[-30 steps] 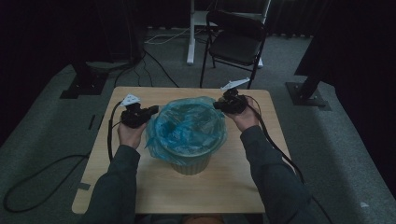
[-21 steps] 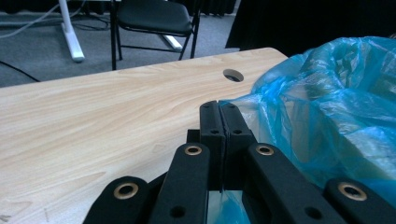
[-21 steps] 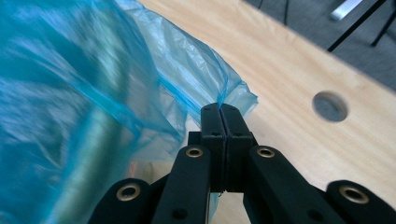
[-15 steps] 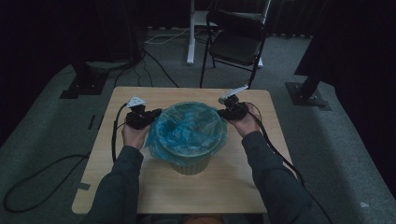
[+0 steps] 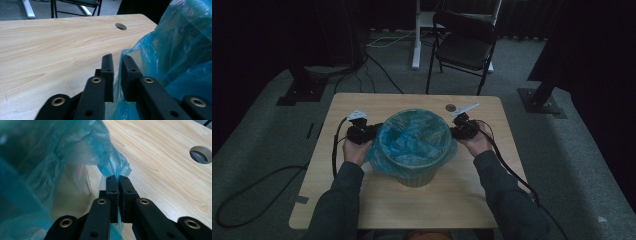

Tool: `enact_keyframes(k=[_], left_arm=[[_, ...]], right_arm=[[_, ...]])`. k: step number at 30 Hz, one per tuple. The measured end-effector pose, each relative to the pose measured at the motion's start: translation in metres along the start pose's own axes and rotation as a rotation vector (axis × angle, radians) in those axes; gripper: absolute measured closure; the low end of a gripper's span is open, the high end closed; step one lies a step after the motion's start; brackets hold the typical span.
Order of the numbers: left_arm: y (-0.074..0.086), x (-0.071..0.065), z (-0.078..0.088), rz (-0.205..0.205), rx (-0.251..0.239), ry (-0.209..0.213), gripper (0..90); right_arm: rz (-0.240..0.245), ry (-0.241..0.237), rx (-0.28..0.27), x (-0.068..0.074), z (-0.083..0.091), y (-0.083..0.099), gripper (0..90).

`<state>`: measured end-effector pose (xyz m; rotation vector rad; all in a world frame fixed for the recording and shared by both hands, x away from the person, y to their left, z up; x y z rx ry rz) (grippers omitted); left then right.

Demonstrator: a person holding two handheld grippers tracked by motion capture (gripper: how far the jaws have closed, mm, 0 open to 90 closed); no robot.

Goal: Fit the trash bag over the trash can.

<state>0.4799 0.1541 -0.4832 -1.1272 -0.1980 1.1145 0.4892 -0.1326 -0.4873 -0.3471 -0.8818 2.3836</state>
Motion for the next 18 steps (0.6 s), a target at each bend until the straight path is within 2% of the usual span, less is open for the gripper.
enact_keyframes(k=[4,9,16,18], left_arm=[[-0.008,0.001,0.012,-0.004,-0.023,-0.003,69.2],[-0.018,0.002,0.028,-0.011,-0.061,-0.002,64.4],[-0.031,0.0,0.048,-0.03,-0.109,-0.005,60.5],[-0.034,-0.001,0.053,-0.026,-0.121,0.007,58.9]], right_arm=[[0.009,-0.012,-0.04,0.002,0.01,-0.003,74.7],[0.005,0.005,-0.118,0.002,0.028,-0.007,64.7],[0.03,0.044,-0.157,0.007,0.043,-0.008,59.2],[0.03,0.037,-0.164,0.008,0.045,-0.008,59.2]])
Point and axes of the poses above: each handheld gripper's, and its own axes: z roughly backward along the jaws, y roughly out of its underside, x roughly to its left, the point moved 8 cm from there along -z, roughly forward along the jaws, and after that the axes turned 8 degrees about z, right-handed, at the moved point
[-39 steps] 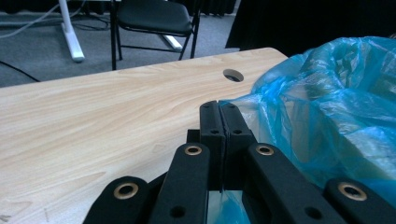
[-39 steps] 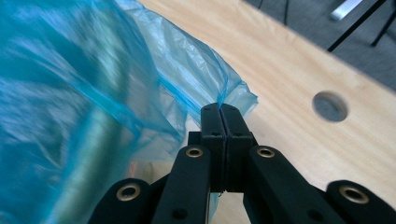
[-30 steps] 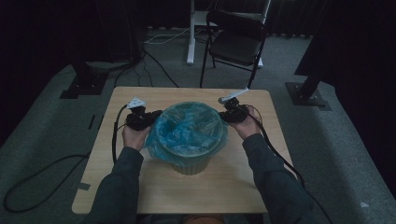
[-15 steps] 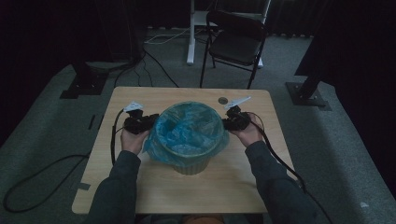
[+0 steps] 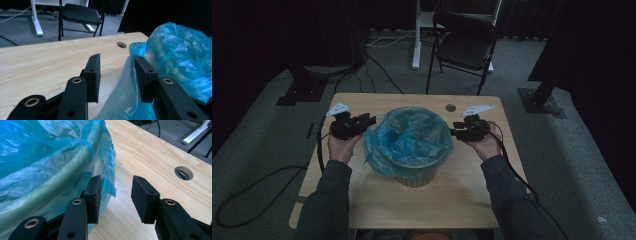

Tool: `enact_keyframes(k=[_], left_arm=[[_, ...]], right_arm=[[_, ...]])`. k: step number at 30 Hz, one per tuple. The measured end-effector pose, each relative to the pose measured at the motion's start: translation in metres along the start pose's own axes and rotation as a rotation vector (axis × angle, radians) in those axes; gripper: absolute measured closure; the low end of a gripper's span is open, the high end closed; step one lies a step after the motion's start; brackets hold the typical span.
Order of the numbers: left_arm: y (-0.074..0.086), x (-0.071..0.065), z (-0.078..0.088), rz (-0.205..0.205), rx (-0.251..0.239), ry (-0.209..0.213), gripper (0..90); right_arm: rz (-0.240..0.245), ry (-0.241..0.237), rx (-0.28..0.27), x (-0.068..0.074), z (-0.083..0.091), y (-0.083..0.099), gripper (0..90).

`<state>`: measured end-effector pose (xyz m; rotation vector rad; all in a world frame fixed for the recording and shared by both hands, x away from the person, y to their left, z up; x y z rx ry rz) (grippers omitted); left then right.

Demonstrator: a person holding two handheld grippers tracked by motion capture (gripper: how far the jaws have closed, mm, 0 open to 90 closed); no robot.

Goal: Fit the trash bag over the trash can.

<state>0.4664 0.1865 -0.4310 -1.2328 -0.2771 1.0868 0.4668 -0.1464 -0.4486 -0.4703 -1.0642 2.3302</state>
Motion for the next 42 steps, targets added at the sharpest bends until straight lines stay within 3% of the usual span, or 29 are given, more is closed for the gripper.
enact_keyframes(k=[12,17,22,25,28,34,42], left_arm=[[-0.014,-0.003,0.007,0.004,-0.042,0.001,50.0],[-0.009,0.001,0.003,0.002,-0.007,-0.02,53.4],[-0.008,-0.002,0.003,0.001,-0.011,0.01,57.5],[-0.006,-0.007,0.002,-0.026,0.012,0.026,66.1],[0.004,-0.006,-0.005,-0.034,0.071,0.013,73.3],[0.023,-0.006,-0.018,-0.038,0.146,0.004,72.7],[-0.001,-0.016,-0.001,-0.049,0.053,0.026,60.6]], right_arm=[[0.031,-0.047,0.03,0.012,-0.007,0.004,59.8],[0.041,-0.065,0.044,0.014,-0.009,0.006,65.4],[0.037,-0.067,0.045,0.014,-0.009,0.008,65.8],[0.036,-0.068,0.044,0.014,-0.009,0.008,66.0],[0.038,-0.068,0.039,0.014,-0.009,0.008,65.9],[0.035,-0.066,0.038,0.014,-0.007,0.007,65.8],[0.035,-0.066,0.035,0.013,-0.006,0.009,65.5]])
Point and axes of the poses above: each handheld gripper's, and its own axes: z roughly backward along the jaws, y roughly out of its underside, x roughly to its left, the point moved 8 cm from there along -z, roughly forward along the jaws, and after that the axes turned 8 degrees about z, right-handed, at the moved point
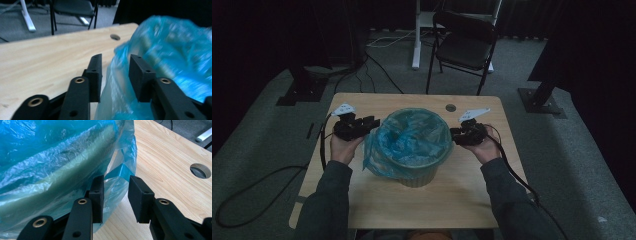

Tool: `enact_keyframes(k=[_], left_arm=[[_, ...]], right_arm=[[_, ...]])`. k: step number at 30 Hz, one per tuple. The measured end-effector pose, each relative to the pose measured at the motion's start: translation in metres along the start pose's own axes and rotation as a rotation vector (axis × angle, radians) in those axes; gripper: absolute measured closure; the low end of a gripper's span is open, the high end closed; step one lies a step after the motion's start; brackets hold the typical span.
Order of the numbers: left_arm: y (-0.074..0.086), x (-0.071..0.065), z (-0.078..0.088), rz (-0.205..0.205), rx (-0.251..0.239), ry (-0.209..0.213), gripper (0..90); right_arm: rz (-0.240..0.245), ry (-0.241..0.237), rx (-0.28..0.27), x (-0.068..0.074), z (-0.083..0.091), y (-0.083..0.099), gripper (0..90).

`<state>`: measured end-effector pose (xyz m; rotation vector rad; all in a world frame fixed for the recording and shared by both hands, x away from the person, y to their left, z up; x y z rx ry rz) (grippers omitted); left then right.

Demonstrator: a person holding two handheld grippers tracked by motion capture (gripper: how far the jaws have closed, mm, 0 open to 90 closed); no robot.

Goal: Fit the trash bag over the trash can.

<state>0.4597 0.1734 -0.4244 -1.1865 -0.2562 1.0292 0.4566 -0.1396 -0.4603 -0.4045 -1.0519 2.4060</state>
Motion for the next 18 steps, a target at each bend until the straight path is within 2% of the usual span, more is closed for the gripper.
enact_keyframes(k=[3,8,9,12,18], left_arm=[[-0.01,-0.006,0.007,-0.014,-0.023,0.008,59.0],[-0.02,-0.022,0.01,-0.066,-0.015,0.046,56.7],[-0.02,-0.022,0.01,-0.066,-0.015,0.046,56.6],[-0.026,-0.037,0.008,-0.104,-0.01,0.078,56.7],[-0.033,-0.06,0.002,-0.163,0.012,0.126,65.0]], right_arm=[[0.0,0.0,-0.002,0.0,0.0,0.0,65.4],[0.003,0.0,-0.001,0.001,-0.001,0.001,65.4],[0.003,0.0,-0.001,0.001,-0.001,0.001,65.4],[0.0,-0.003,0.001,0.001,-0.002,0.001,65.4],[-0.004,-0.006,0.0,0.001,-0.003,0.002,65.3]])
Point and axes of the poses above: each handheld gripper's, and its own axes: z roughly backward along the jaws, y roughly out of its underside, x roughly to its left, the point moved 8 cm from there along -z, roughly forward along the jaws, and after that the axes turned 8 degrees about z, right-handed, at the moved point
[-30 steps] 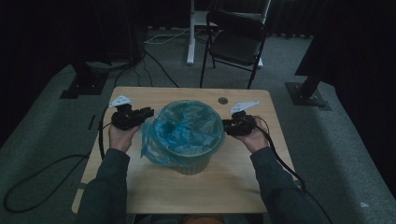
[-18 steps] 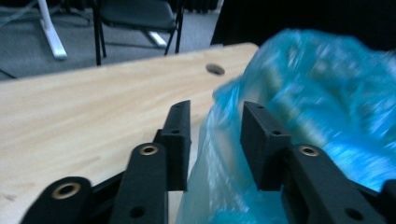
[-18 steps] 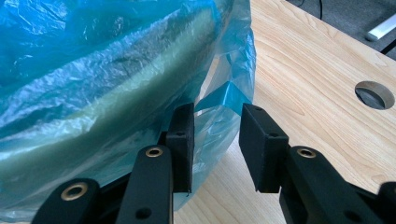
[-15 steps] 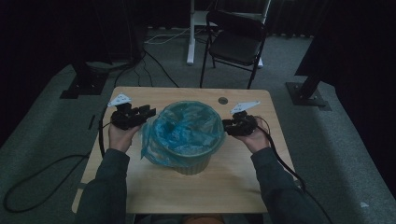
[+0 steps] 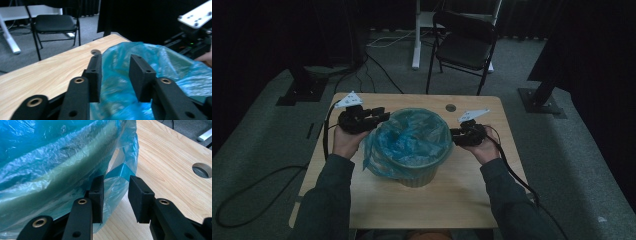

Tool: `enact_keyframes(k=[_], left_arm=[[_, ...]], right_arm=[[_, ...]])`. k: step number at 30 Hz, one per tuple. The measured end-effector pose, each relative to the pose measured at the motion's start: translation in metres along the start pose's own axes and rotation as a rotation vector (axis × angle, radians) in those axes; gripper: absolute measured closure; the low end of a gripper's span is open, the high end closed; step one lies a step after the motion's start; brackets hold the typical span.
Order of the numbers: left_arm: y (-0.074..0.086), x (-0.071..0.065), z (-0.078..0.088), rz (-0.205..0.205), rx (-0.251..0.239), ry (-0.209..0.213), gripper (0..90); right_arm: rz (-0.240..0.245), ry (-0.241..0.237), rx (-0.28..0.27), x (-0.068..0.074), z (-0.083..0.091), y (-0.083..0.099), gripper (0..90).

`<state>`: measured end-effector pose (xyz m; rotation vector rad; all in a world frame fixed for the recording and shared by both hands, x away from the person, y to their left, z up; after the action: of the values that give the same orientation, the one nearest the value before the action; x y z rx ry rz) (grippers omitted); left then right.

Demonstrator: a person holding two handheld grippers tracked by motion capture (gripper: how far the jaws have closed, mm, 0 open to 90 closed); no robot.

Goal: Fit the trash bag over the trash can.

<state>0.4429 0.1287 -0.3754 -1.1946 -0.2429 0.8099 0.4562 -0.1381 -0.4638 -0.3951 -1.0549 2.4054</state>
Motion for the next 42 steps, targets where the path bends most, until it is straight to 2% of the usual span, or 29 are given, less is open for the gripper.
enact_keyframes(k=[5,14,17,26,28,32,34,38,40,42], left_arm=[[-0.007,-0.016,-0.01,-0.039,0.018,0.026,64.9],[-0.018,-0.035,-0.03,-0.09,0.04,0.042,64.3],[-0.018,-0.042,-0.038,-0.11,0.062,0.046,64.3],[-0.004,-0.048,-0.06,-0.195,0.203,-0.01,63.7],[-0.002,-0.05,-0.063,-0.206,0.223,-0.013,63.6],[0.002,-0.05,-0.071,-0.24,0.273,-0.045,63.4],[0.001,-0.049,-0.074,-0.248,0.28,-0.057,63.4],[0.0,-0.047,-0.076,-0.239,0.275,-0.07,63.6],[0.002,-0.044,-0.079,-0.233,0.306,-0.088,63.8],[0.005,-0.044,-0.083,-0.236,0.335,-0.088,63.9]], right_arm=[[0.003,-0.003,-0.002,0.0,-0.001,0.0,65.4],[0.006,-0.002,-0.007,-0.001,0.001,-0.001,65.3],[0.005,-0.002,-0.007,0.0,0.001,0.0,65.3],[0.006,-0.001,-0.009,0.0,0.002,0.0,65.2],[0.007,-0.001,-0.011,-0.001,0.002,-0.001,65.1],[0.008,-0.001,-0.012,-0.001,0.002,0.0,65.2],[0.008,-0.002,-0.011,0.0,0.001,0.0,65.2],[0.006,-0.003,-0.012,0.0,0.001,0.001,65.2],[0.005,-0.004,-0.011,0.0,0.001,0.002,65.2],[0.005,-0.005,-0.011,0.0,0.001,0.002,65.2]])
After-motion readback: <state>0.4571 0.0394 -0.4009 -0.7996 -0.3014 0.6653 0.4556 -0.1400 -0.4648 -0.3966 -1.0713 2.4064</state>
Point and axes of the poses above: each handheld gripper's, and its own axes: z roughly backward along the jaws, y roughly out of its underside, x roughly to its left, the point moved 8 cm from there along -z, roughly forward along the jaws, and after that the axes turned 8 degrees about z, right-handed, at the moved point
